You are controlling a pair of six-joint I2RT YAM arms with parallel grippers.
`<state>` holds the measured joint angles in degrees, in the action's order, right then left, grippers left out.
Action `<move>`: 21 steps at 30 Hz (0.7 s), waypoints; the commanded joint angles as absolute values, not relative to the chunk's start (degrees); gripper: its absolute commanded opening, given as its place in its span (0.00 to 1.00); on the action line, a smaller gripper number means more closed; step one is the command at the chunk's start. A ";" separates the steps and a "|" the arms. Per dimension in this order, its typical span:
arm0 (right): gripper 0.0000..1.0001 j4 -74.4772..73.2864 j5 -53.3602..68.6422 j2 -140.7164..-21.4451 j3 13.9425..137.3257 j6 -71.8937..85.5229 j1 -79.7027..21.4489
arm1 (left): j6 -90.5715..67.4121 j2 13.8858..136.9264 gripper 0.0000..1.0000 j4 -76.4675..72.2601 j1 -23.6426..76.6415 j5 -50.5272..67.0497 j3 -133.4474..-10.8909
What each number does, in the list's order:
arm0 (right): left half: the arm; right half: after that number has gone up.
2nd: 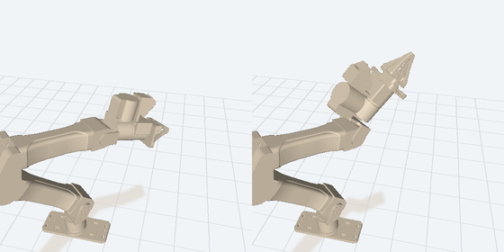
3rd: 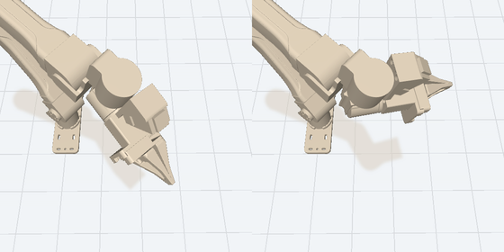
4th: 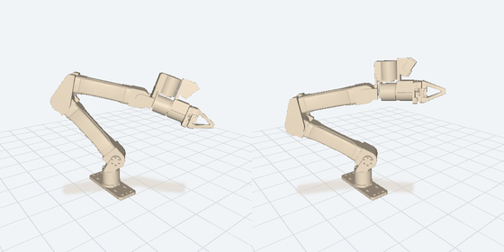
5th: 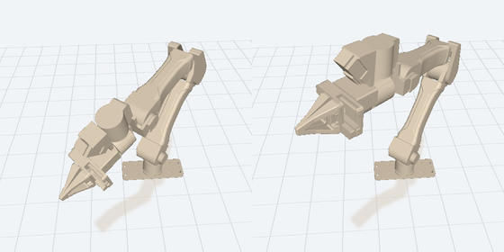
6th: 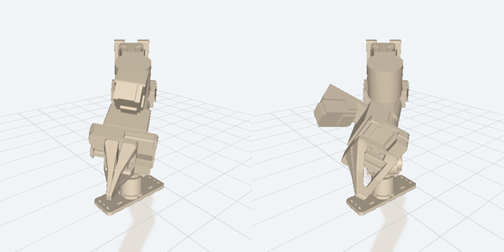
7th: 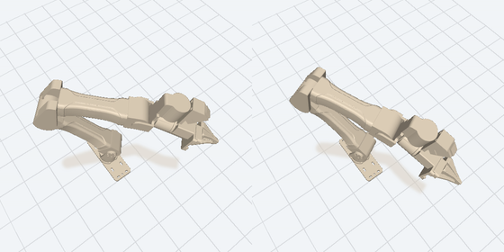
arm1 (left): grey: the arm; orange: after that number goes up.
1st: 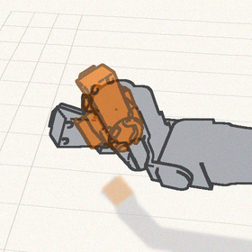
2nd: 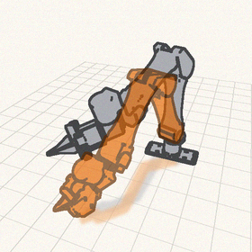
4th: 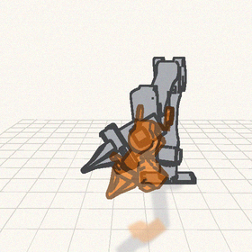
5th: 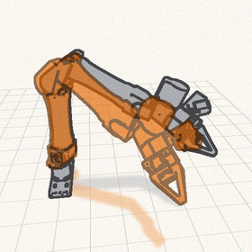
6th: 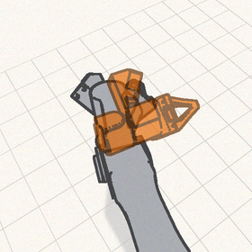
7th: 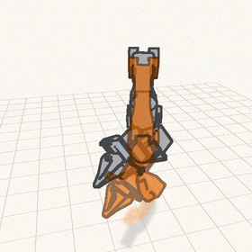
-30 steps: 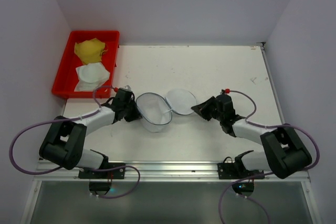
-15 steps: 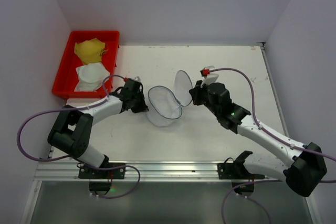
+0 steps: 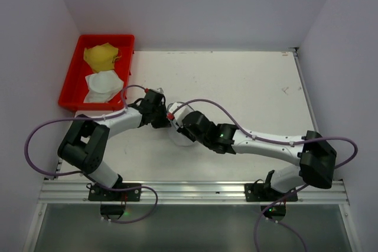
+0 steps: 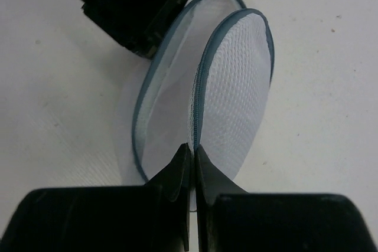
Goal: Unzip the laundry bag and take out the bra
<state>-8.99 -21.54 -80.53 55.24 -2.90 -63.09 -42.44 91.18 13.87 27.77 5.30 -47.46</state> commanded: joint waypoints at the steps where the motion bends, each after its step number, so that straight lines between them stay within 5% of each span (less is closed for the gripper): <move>1: 0.00 -11.43 -20.74 -83.84 59.59 -6.15 -66.70 | -43.33 90.62 0.00 10.02 28.12 5.98 -47.03; 21: 0.00 -10.11 -8.88 -97.29 61.44 -1.85 -69.52 | -45.18 83.67 0.00 9.92 27.95 3.87 -39.73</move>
